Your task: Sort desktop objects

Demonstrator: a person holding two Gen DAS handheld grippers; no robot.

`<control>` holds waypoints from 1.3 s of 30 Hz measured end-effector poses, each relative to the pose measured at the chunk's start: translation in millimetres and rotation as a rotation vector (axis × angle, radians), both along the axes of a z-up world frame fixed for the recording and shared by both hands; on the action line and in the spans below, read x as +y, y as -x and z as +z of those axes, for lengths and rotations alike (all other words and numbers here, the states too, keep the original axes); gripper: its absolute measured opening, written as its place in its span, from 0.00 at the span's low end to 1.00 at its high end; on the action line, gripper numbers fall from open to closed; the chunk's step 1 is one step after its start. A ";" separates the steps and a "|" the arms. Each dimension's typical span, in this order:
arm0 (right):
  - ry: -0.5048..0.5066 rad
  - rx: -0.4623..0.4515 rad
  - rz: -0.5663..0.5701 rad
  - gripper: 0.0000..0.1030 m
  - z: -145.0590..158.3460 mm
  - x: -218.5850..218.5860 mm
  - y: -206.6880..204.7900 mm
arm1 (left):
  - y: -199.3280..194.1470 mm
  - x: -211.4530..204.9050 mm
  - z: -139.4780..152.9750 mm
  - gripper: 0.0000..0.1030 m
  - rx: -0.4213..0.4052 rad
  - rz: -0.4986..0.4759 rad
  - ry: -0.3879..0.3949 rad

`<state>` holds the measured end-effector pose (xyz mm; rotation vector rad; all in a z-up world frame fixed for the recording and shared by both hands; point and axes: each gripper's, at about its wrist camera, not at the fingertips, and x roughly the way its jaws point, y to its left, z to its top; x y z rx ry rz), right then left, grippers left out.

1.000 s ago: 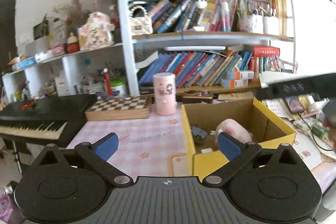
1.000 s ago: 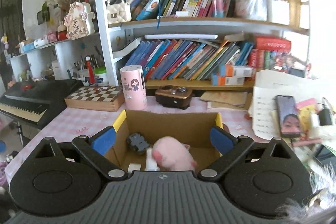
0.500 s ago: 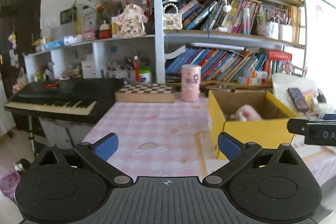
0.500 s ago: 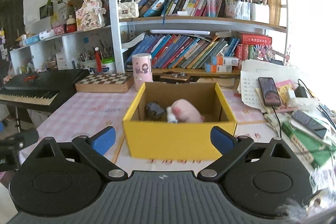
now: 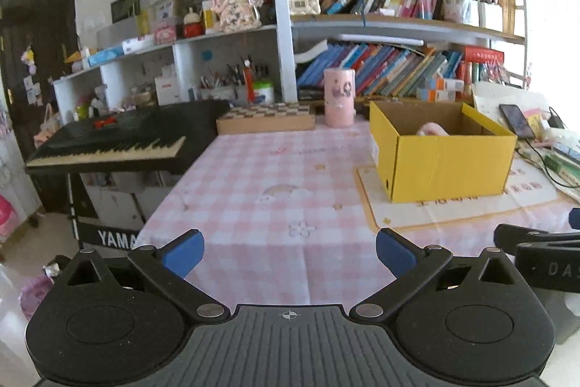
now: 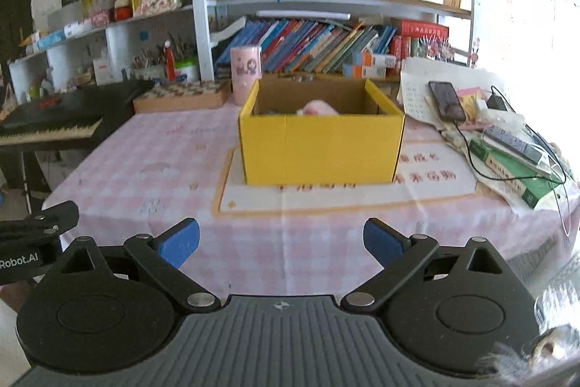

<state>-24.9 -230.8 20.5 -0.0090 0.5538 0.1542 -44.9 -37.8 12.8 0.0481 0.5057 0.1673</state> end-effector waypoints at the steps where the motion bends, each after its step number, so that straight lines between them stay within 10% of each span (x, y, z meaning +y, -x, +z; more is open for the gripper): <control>1: 0.003 0.004 0.003 0.95 -0.8 1.5 1.5 | 0.8 1.2 -0.6 0.99 0.005 0.000 0.001; 39: -0.007 0.139 0.021 0.96 -15.2 7.4 -0.7 | -3.3 8.7 -13.9 0.99 0.119 -0.004 0.040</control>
